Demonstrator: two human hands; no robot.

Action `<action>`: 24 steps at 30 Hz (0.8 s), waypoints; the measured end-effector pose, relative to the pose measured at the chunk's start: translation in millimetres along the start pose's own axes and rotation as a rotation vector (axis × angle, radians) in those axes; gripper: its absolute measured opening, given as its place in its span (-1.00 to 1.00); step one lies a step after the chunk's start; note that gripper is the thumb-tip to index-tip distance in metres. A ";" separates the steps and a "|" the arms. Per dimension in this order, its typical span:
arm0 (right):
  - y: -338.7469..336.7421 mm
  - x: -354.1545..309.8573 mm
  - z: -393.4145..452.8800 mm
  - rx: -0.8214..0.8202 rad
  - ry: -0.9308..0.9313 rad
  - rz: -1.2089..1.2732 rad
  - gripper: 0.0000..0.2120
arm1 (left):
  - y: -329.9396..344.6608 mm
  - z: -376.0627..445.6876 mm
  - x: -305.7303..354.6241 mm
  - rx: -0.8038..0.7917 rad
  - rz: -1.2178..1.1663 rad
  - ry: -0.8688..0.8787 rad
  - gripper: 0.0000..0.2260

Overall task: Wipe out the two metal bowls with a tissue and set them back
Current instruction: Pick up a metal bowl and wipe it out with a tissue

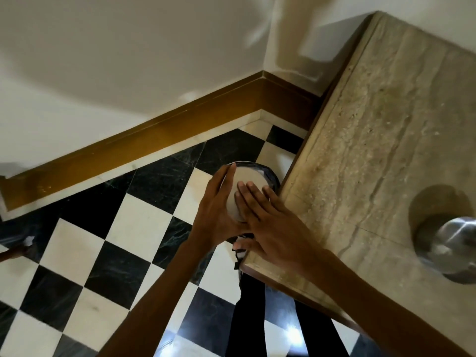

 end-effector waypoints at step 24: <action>-75.6 283.6 -151.5 0.315 0.857 1.555 -0.68 | 102.7 89.0 186.2 0.030 -1.014 -0.890 -0.59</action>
Point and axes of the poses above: each hand's wrist, its own z-axis towards the middle knuckle, its own y-axis out of the palm, x = y × z, the point moved 10 cm from there along z, towards the middle knuckle, and after that the axes turned 10 degrees about y, right-handed, at the moved point
